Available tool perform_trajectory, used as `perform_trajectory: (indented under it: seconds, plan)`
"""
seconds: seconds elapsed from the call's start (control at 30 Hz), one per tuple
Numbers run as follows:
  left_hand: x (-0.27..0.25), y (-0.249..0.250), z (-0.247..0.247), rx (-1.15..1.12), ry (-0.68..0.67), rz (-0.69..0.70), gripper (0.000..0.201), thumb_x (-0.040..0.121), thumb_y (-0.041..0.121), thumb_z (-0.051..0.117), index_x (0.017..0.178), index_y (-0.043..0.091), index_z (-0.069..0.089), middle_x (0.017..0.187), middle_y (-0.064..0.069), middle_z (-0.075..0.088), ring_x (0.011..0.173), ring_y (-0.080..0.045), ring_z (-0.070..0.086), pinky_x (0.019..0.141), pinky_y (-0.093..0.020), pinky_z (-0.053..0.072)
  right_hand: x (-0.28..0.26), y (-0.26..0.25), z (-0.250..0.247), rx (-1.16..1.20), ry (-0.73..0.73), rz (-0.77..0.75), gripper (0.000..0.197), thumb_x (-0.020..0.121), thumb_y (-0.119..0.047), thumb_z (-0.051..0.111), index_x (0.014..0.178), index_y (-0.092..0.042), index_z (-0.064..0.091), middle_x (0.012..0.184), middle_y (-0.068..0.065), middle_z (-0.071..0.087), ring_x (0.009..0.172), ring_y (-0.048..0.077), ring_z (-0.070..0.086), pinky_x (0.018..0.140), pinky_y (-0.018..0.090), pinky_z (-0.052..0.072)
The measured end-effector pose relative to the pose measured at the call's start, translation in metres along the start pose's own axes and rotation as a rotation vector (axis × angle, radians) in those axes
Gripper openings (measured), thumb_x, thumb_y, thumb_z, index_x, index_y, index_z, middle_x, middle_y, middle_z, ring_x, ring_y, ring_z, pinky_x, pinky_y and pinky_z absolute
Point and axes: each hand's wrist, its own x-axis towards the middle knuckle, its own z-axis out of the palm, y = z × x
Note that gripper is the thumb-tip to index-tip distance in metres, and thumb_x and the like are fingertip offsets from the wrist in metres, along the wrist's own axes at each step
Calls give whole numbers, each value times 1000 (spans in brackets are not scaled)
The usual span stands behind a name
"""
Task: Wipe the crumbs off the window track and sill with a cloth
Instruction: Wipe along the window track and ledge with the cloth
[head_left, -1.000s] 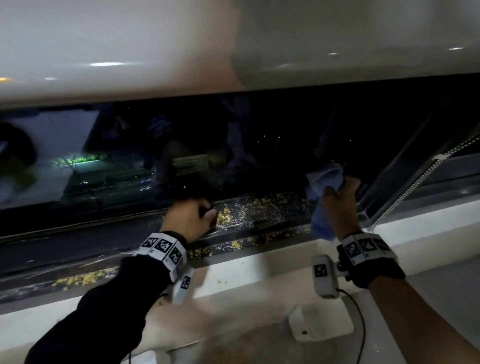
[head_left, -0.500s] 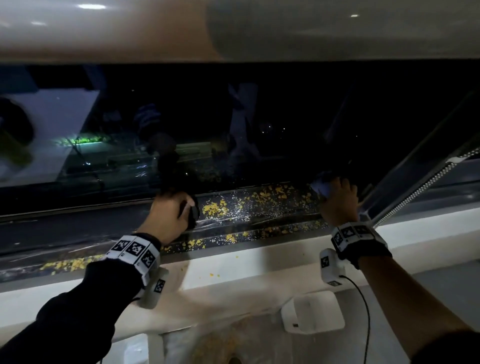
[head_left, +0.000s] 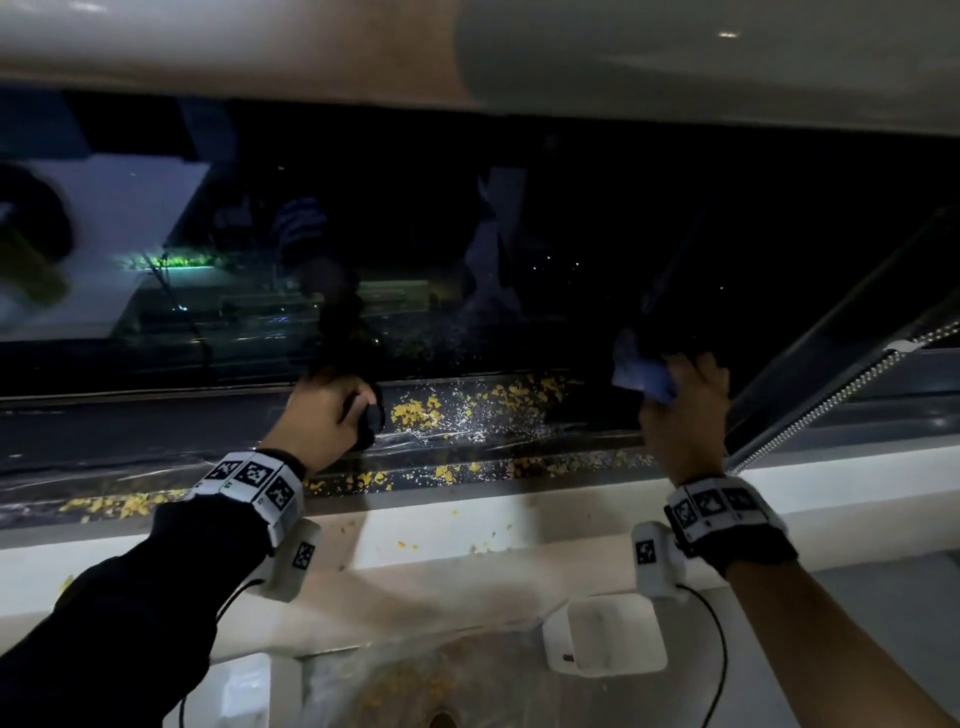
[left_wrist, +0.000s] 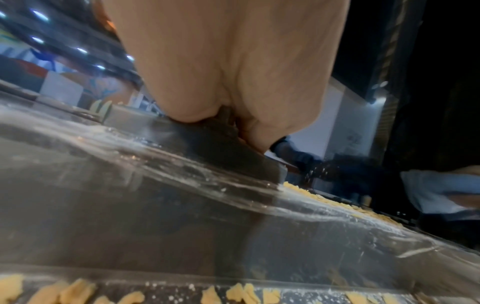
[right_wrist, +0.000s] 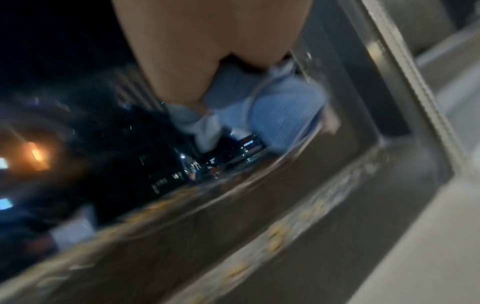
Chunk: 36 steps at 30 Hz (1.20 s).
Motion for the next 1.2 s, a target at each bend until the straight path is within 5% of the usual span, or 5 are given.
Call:
perform_trajectory:
  seconds: [0.2,0.5,0.73,1.07,1.2]
  plan:
    - [0,2,-2,7,-14,-44,12,90,13,55,87,15,66,90,-7,67,86,-26,59,78,-33,45,-3,24,26,-218,-165,76,43,67,-17,55,106,1,63,109,30,54,90,48,49,74,49,44]
    - [-4,3,-15,-73,-81,-48,9,90,15,55,89,16,64,87,0,65,83,-19,58,76,-31,45,-39,-33,24,368,-544,-114,36,84,-8,52,117,-1,61,115,25,58,101,39,57,87,41,47]
    - [-5,-7,-16,-73,-81,-7,8,87,11,59,89,11,67,90,-4,68,87,-21,61,73,-22,36,13,2,19,-83,-283,264,34,77,-11,56,107,-2,68,109,29,57,95,48,55,81,45,46]
    - [-3,-3,-18,18,-126,-116,9,74,37,43,73,32,51,94,-1,64,90,-26,58,79,-37,48,-43,-41,34,363,-551,-226,31,87,-26,54,117,-21,60,118,5,51,102,24,51,89,31,43]
    - [-7,-1,-14,16,-129,-164,18,75,45,41,77,32,53,94,0,65,91,-26,59,81,-38,48,1,-5,21,159,-220,-48,38,72,-19,46,98,-4,68,102,22,61,93,39,57,82,37,42]
